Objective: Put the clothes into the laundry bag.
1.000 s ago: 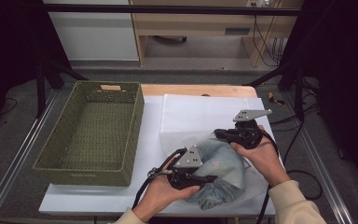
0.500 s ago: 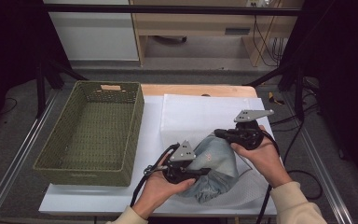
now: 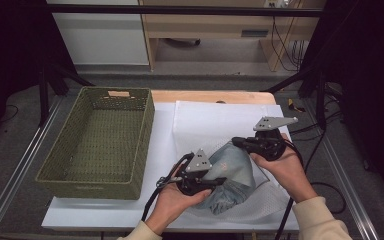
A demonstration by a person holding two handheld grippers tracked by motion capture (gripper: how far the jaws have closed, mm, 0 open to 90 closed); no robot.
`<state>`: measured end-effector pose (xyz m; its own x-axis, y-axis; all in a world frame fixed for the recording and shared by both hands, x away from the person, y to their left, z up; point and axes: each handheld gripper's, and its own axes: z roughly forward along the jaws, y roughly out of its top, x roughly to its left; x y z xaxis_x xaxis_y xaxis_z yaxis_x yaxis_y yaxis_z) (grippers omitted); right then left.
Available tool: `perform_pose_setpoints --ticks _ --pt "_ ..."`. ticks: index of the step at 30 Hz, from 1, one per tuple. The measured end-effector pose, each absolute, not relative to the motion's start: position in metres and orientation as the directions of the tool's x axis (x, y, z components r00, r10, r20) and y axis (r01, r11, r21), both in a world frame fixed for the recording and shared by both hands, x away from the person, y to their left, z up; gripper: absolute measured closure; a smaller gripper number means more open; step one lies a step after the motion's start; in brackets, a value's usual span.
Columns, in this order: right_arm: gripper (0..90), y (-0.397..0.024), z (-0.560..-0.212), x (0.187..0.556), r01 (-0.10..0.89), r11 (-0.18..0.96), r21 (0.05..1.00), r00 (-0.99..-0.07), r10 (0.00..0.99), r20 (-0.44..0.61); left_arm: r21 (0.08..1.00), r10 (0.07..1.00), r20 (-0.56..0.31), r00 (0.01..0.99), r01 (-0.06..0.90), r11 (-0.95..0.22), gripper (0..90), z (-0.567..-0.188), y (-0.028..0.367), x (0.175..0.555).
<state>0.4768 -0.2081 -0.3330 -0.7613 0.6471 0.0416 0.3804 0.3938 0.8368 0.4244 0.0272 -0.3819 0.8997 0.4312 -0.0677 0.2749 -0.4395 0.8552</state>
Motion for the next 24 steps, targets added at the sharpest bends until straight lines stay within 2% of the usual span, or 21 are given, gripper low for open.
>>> perform_pose_setpoints --ticks 11,24 --pt "89.7 -0.203 -0.321 0.468 0.355 0.404 0.843 -0.776 0.630 0.024 0.848 0.453 -0.063 0.889 0.287 -0.446 62.4 -0.386 0.025 0.430" --pt "89.7 -0.198 -0.315 0.460 0.336 0.408 0.849 -0.790 0.613 0.017 0.859 0.485 -0.093 0.870 0.316 -0.402 62.1 -0.385 0.025 0.435"
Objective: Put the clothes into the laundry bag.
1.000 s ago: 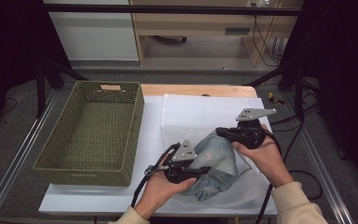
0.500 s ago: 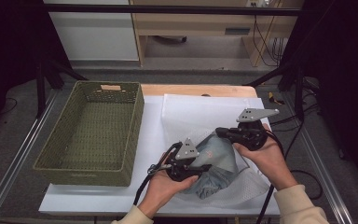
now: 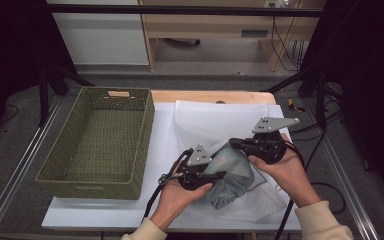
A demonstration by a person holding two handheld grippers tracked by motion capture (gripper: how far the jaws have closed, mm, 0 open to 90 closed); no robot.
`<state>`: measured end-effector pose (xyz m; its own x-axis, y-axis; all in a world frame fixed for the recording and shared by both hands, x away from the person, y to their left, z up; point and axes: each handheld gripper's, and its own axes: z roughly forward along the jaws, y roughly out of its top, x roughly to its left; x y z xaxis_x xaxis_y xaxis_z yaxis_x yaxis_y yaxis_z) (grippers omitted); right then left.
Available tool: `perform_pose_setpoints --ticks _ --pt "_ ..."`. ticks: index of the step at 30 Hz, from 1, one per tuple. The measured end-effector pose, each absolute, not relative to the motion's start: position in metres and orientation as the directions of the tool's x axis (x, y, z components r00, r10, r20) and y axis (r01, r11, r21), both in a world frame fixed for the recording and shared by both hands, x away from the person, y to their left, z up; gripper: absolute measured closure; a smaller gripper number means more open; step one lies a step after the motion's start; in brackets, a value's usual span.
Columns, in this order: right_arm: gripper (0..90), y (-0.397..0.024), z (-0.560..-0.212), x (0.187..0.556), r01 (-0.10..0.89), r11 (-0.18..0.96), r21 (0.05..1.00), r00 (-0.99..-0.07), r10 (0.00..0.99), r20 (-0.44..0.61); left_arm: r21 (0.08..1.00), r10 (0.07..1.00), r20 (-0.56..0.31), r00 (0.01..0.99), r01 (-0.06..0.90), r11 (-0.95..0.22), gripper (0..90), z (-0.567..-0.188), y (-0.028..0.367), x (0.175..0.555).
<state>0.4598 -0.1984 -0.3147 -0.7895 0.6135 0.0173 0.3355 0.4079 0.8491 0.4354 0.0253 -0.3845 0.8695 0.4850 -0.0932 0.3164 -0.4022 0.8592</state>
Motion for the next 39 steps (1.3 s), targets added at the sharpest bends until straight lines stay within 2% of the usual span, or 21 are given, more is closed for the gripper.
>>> perform_pose_setpoints --ticks 9,14,16,22,27,39 --pt "89.7 -0.202 -0.314 0.460 0.336 0.390 0.857 -0.782 0.623 0.023 0.850 0.545 -0.060 0.836 0.329 -0.411 62.1 -0.381 0.015 0.443" --pt "89.7 -0.204 -0.318 0.462 0.347 0.381 0.857 -0.774 0.632 0.032 0.849 0.599 -0.076 0.797 0.367 -0.379 59.8 -0.388 0.008 0.453" --pt "89.7 -0.204 -0.322 0.464 0.357 0.380 0.853 -0.768 0.639 0.036 0.847 0.613 -0.090 0.785 0.384 -0.367 56.2 -0.392 0.005 0.457" --pt "89.6 -0.206 -0.338 0.471 0.400 0.369 0.839 -0.743 0.666 0.061 0.861 0.645 -0.121 0.754 0.403 -0.310 36.5 -0.400 0.003 0.467" --pt "89.6 -0.209 -0.349 0.476 0.428 0.361 0.828 -0.726 0.684 0.078 0.881 0.662 -0.098 0.743 0.374 -0.290 30.0 -0.401 0.005 0.468" --pt "89.5 -0.204 -0.350 0.464 0.418 0.341 0.842 -0.733 0.674 0.091 0.928 0.633 -0.069 0.771 0.282 -0.243 28.3 -0.392 0.042 0.435"
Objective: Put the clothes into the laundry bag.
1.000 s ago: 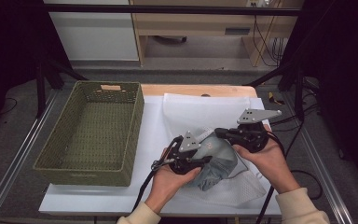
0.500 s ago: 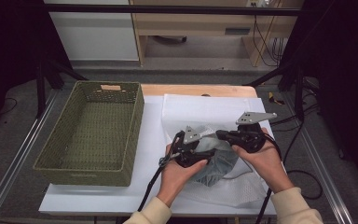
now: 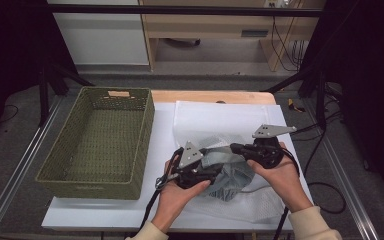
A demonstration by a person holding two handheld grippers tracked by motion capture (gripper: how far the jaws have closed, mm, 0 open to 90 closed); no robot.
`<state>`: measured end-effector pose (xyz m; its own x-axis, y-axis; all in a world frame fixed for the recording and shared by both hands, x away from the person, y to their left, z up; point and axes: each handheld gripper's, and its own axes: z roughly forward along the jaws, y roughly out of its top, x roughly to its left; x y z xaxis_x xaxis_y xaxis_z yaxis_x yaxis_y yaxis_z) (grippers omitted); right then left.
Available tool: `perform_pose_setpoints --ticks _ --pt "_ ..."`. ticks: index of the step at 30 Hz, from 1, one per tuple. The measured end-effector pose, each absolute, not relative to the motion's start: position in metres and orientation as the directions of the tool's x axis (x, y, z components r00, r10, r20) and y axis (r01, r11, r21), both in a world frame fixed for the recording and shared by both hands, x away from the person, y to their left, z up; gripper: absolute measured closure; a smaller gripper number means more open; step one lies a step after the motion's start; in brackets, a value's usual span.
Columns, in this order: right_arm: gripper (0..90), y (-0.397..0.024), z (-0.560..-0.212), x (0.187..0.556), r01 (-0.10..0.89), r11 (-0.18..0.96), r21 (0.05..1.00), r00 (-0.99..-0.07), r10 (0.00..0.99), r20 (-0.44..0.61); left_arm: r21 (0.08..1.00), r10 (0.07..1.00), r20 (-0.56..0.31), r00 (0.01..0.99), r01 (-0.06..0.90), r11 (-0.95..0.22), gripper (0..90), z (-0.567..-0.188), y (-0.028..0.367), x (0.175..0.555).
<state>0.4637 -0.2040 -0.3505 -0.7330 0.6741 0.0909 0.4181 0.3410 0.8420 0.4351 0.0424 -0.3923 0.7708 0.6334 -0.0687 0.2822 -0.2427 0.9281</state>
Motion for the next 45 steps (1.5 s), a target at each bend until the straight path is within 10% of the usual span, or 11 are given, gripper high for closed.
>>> perform_pose_setpoints --ticks 45 --pt "89.5 -0.188 -0.405 0.416 0.371 0.246 0.895 -0.769 0.622 0.148 0.933 0.692 0.003 0.722 0.246 -0.261 30.3 -0.429 0.093 0.385"
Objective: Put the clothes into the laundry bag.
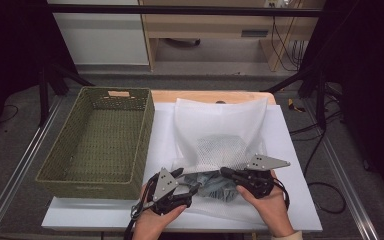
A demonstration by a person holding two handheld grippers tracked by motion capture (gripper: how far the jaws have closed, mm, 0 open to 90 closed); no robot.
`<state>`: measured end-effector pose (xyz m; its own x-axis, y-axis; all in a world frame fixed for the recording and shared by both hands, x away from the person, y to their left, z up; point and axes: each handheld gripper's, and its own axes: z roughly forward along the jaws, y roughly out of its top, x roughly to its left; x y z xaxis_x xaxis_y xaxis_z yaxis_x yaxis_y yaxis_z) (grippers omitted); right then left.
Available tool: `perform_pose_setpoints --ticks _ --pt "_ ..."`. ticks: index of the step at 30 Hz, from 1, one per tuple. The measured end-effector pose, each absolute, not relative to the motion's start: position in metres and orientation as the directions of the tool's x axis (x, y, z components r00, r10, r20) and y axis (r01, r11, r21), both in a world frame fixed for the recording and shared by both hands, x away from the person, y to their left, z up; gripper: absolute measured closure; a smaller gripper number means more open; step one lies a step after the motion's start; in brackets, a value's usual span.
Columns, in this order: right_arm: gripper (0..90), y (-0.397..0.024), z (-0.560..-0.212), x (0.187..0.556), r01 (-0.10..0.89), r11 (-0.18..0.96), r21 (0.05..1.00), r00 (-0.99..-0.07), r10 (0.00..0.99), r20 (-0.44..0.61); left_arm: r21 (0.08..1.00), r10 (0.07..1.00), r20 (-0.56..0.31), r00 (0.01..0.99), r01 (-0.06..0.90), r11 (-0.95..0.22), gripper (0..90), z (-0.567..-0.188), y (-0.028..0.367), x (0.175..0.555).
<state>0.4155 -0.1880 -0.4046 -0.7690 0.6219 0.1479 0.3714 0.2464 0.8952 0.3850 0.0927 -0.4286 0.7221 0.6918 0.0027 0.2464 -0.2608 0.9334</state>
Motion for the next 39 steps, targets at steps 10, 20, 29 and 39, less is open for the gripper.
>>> perform_pose_setpoints --ticks 10,20,29,39 --pt "89.6 -0.186 -0.409 0.408 0.364 0.276 0.890 -0.784 0.606 0.132 0.927 0.674 0.005 0.738 0.249 -0.280 42.3 -0.428 0.097 0.374" --pt "89.6 -0.188 -0.414 0.408 0.369 0.285 0.885 -0.780 0.613 0.128 0.895 0.610 -0.025 0.792 0.289 -0.339 63.7 -0.441 0.087 0.372" --pt "89.6 -0.188 -0.415 0.408 0.368 0.279 0.887 -0.775 0.619 0.127 0.837 0.548 -0.032 0.836 0.321 -0.442 78.2 -0.458 0.074 0.373" --pt "89.6 -0.187 -0.414 0.407 0.366 0.279 0.888 -0.773 0.622 0.123 0.800 0.535 -0.064 0.842 0.363 -0.477 85.8 -0.466 0.063 0.389"
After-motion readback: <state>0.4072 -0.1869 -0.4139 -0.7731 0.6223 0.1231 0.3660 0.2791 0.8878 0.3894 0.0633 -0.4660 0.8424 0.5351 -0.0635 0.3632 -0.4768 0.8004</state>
